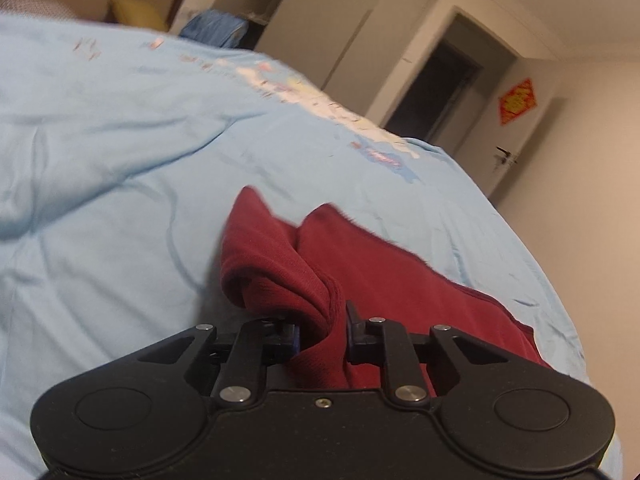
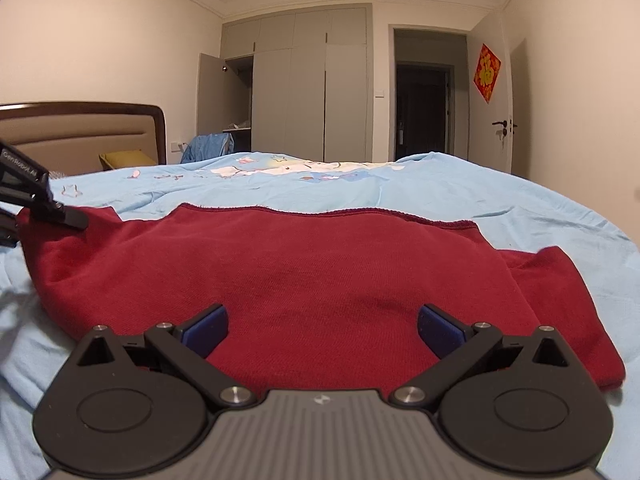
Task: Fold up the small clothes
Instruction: 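Lift the edge with the left gripper and fold it over the bundle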
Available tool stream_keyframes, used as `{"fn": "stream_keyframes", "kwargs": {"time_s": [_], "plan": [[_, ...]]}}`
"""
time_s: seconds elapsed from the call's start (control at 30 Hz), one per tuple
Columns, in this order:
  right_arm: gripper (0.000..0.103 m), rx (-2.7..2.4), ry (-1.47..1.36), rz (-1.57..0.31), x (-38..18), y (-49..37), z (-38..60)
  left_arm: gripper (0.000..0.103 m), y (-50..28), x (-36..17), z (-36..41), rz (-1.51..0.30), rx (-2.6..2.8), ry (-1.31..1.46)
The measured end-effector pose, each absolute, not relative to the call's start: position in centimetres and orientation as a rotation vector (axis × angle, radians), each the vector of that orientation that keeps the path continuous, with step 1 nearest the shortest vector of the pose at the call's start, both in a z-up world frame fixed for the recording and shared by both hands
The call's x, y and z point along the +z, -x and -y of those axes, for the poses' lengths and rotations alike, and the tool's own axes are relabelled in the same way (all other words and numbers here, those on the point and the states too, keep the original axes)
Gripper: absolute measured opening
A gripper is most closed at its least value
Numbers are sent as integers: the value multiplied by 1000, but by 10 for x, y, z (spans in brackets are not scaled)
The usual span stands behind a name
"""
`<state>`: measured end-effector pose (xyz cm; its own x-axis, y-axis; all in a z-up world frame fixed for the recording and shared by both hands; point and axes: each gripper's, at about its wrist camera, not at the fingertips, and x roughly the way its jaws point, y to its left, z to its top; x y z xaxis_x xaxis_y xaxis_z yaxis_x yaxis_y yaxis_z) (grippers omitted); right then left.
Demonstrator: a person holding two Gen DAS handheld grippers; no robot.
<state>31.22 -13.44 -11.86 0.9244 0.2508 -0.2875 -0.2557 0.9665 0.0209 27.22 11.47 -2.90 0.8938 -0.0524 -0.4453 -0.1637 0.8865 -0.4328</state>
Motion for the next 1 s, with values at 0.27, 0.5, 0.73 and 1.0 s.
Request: {"fn": "stream_keyframes", "kwargs": {"time_s": [0.27, 0.5, 0.73, 1.0], "plan": [[103, 143, -44, -249, -102, -264, 173, 19, -283, 19, -45, -384, -107, 192], [103, -101, -96, -225, -94, -236, 222, 19, -292, 27, 28, -369, -282, 82], [103, -238, -135, -273, -107, -244, 245, 19, -297, -2, 75, -444, -373, 50], [103, -233, -139, -299, -126, -251, 249, 32, -294, -24, 86, -489, -402, 4]]}}
